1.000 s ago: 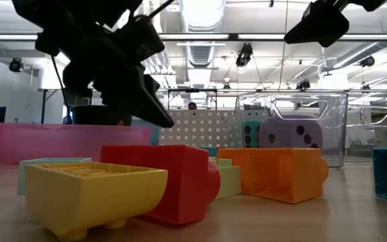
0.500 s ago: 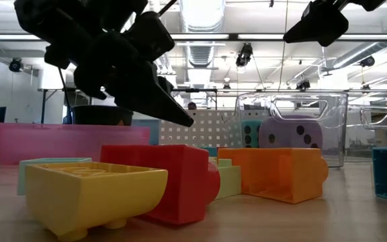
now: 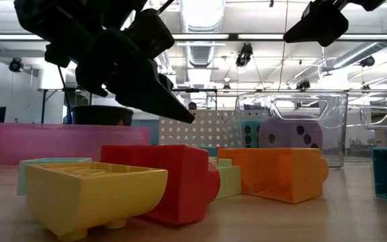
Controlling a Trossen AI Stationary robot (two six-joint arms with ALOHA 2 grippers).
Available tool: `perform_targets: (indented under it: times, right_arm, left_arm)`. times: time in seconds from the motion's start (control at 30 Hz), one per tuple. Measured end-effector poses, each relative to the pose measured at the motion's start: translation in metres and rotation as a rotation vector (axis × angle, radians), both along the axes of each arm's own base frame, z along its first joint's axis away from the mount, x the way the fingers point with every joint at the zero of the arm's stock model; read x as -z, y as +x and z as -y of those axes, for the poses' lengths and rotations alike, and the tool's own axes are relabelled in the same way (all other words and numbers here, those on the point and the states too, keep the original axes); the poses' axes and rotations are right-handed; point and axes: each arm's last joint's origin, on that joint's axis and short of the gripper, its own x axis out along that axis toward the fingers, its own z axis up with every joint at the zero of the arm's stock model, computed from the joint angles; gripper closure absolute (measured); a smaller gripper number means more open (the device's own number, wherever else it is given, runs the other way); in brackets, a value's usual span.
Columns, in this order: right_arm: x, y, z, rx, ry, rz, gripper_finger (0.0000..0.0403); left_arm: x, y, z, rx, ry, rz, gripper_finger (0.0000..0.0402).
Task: Pick & Place Toys
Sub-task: Put the top large green game piece into the white bin
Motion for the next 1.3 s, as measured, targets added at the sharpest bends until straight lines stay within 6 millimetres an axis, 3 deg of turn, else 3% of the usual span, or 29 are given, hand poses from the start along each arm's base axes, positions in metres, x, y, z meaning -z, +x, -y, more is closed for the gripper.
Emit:
perform_targets:
  times: [0.17,0.43,0.63,0.87,1.3]
  right_arm:
    - [0.000,0.000,0.000,0.000,0.000,0.000,0.0003]
    - [0.000,0.000,0.000,0.000,0.000,0.000,0.0003]
    - [0.000,0.000,0.000,0.000,0.000,0.001,0.0003]
    - [0.000,0.000,0.000,0.000,0.002,0.003,0.0003]
    - [0.000,0.000,0.000,0.000,0.002,0.003,0.0003]
  left_arm:
    - [0.000,0.000,0.000,0.006,0.002,-0.004,0.0229]
    - [0.000,0.000,0.000,0.008,0.000,-0.005,0.0109]
    - [0.011,0.000,0.001,0.044,0.011,-0.039,0.0053]
    - [0.017,0.003,0.003,0.113,0.055,-0.051,0.0034]
    - [0.024,0.000,-0.007,0.055,0.027,-0.115,0.0033]
